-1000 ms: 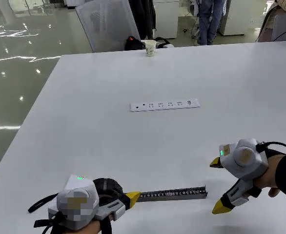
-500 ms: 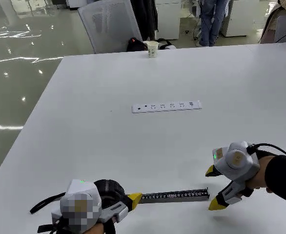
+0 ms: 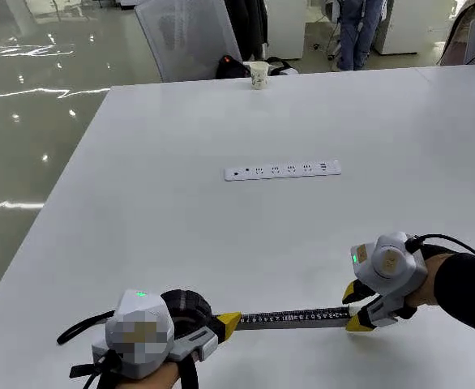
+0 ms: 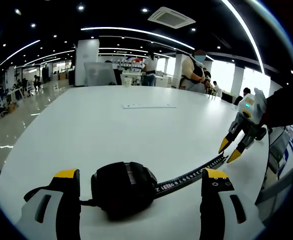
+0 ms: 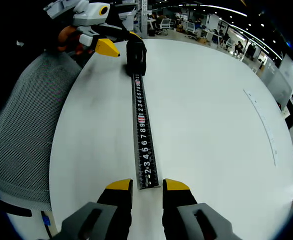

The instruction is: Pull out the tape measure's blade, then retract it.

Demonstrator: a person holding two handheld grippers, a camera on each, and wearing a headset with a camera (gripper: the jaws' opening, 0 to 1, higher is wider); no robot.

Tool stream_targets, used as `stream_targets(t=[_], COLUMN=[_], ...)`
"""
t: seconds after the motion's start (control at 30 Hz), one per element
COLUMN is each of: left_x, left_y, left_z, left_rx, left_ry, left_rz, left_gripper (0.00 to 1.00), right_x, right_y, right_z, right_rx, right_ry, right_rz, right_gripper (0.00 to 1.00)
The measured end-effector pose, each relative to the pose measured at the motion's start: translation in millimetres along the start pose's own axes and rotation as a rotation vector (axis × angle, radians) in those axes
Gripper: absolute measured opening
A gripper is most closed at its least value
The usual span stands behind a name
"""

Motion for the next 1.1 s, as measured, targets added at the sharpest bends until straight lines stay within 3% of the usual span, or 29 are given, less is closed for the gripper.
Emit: stream_targets(t=[0.27,0.43,0.63,0.7,0.77,0.93,1.1], left_x=[1.2,0.4,-2.3,-2.9,-4.8,-13.8,-22.4], left_y=[0.1,1.5,7.8,8.8,9.6,9.3,15.4], left_z=[-0.2,1.4,7.6,7.6,7.4,7.6,12.8], left_rx=[-0.003,0.002,0.005,0.005,0.006,0.022,0.074], left_ry=[0.0,0.003,0.03,0.028,0.024,0.021,0.031], left_rz=[-0.004,-0.012,-0.052,-0.061,-0.067,-0.076,-0.126], left_gripper=[0.99,0.99,0.98,0.97,0.96,0.92,0.84], right_x=[-6.3,-7.4,-7.5,-7.7,-8.0,-8.7,-7.7], right_y=[-1.6,-0.6,1.3,0.9,1.0,2.4,0.7], right_z=[6.3,4.0,3.4,3.3,3.1,3.1,3.7], right_rx=[0.02,-0.011,0.009,-0.037,-0.033,-0.027,-0.06], right_ry=[0.034,0.034,0.059,0.065,0.07,0.087,0.077], right_rz=[-0.001,0.005,0.021,0.026,0.026,0.04,0.048], right_gripper=[0.15,0.13,0.12,0.12,0.11,0.11,0.11])
Point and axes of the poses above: the centre of the closed fingertips' face, and the gripper's own axes: x roughly backward along the fingers, y roughly to its left, z roughly out of its underside, the point moved 3 cm from there along x, roughly backward along the fingers, and after that the axes turned 3 degrees about -x, right-handed, at the moved point
